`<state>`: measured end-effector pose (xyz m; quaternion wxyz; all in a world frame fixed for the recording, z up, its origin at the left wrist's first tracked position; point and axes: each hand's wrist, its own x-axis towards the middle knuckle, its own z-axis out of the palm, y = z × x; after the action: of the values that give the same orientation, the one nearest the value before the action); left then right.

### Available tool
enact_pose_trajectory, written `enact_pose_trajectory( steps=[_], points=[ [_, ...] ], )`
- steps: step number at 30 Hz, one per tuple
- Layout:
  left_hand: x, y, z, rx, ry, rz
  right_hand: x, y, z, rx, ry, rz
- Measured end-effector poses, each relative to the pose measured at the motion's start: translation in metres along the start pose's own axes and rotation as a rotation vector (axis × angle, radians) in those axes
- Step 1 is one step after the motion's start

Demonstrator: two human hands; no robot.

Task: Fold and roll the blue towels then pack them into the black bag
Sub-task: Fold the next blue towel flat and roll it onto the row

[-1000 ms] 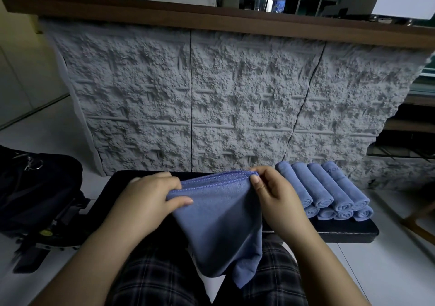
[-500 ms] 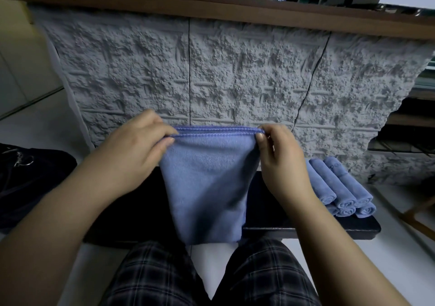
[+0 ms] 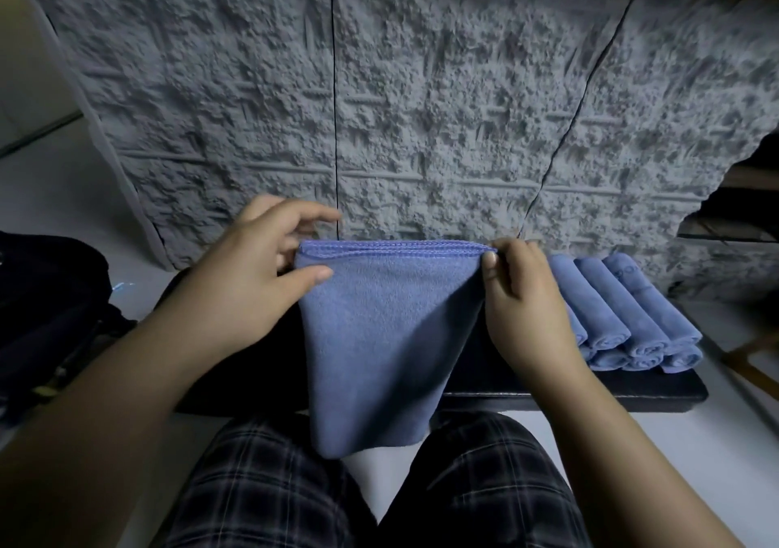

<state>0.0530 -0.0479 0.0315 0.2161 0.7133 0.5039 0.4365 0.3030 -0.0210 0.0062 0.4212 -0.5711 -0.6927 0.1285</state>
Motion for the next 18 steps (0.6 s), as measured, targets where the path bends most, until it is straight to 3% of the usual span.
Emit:
enact_pose_trajectory(
  steps=[7, 9, 12, 14, 18],
  points=[
    [0.044, -0.059, 0.032, 0.378, -0.154, -0.19, 0.025, 0.044, 0.04, -0.119, -0.208, 0.227],
    [0.052, -0.081, 0.047, 0.309, -0.14, -0.282, 0.03, 0.057, 0.055, -0.099, -0.21, 0.269],
    [0.06, -0.099, 0.07, -0.003, -0.042, -0.485, 0.038, 0.073, 0.077, 0.1, -0.204, 0.415],
    [0.065, -0.106, 0.081, -0.153, 0.019, -0.614, 0.042, 0.08, 0.087, 0.136, -0.207, 0.416],
    [0.072, -0.127, 0.093, -0.241, 0.134, -0.628, 0.049, 0.091, 0.102, 0.106, -0.24, 0.352]
  ],
)
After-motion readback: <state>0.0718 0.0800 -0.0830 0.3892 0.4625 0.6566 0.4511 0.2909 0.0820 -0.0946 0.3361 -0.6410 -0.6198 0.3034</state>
